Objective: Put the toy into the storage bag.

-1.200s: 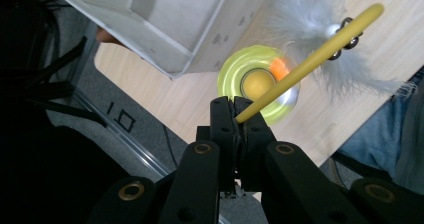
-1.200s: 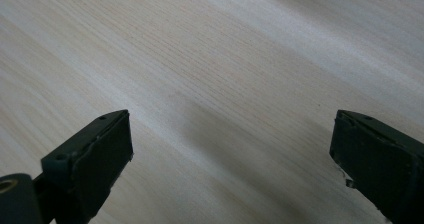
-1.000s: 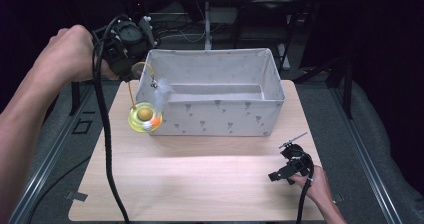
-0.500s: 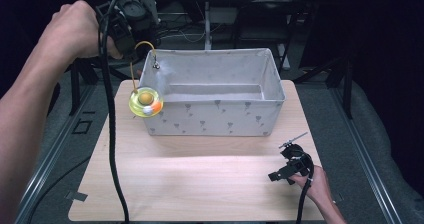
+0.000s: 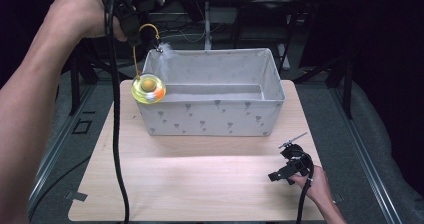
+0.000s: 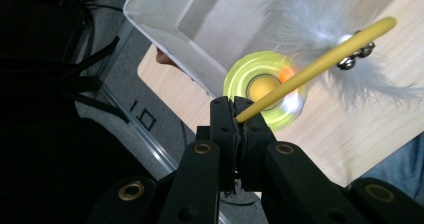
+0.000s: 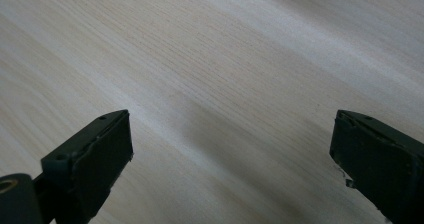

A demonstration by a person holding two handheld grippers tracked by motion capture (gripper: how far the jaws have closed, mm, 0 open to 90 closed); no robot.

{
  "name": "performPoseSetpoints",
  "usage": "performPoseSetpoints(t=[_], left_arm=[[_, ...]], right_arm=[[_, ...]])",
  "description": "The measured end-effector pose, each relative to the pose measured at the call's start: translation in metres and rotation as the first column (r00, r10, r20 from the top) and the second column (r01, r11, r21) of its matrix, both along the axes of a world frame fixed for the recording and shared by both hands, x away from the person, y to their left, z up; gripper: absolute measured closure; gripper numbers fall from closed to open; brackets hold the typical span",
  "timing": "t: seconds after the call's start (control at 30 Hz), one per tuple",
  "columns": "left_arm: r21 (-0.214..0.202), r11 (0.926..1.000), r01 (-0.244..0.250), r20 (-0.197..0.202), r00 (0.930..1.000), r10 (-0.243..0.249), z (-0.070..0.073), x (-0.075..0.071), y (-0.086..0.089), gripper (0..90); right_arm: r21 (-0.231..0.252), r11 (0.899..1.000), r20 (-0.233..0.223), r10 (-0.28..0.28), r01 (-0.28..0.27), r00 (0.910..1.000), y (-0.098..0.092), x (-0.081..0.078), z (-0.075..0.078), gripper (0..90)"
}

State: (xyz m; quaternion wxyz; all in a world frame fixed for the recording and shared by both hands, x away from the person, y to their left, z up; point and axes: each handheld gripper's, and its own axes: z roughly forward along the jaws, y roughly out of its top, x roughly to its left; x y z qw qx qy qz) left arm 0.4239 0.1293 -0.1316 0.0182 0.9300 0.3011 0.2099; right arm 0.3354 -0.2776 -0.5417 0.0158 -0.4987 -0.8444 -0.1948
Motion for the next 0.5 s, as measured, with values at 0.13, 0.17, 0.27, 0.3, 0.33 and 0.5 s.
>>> performPoseSetpoints(t=[0.13,0.17,0.27,0.3,0.33,0.5], left_arm=[[-0.006,0.9999,-0.013,0.000,0.9999,0.013,0.003,0.006,-0.001,87.9],[-0.006,0.9999,-0.012,-0.003,0.9999,0.012,0.004,0.008,-0.002,87.9],[-0.006,0.9998,-0.021,-0.005,0.9998,0.021,0.006,0.013,-0.003,87.9],[-0.013,0.9997,-0.021,0.005,0.9998,0.021,0.006,0.014,-0.003,87.9],[-0.004,0.9997,-0.024,-0.002,0.9997,0.024,0.007,0.015,-0.003,87.9],[-0.023,0.9986,-0.047,-0.008,0.9989,0.047,0.008,0.024,-0.004,87.9]], right_arm=[[-0.012,1.000,-0.009,0.020,-0.020,0.9998,-0.001,0.001,0.002,3.7],[-0.008,1.000,-0.001,0.019,-0.019,0.9998,-0.001,0.001,0.001,3.7],[-0.010,1.000,-0.003,0.021,-0.021,0.9998,-0.001,0.001,0.001,3.7],[-0.012,1.000,-0.006,0.023,-0.023,0.9997,-0.001,0.001,0.001,3.6],[-0.006,1.000,-0.002,0.014,-0.014,0.9999,-0.001,0.001,0.000,3.6],[-0.008,1.000,0.001,0.018,-0.018,0.9998,-0.001,0.001,0.001,3.5]])
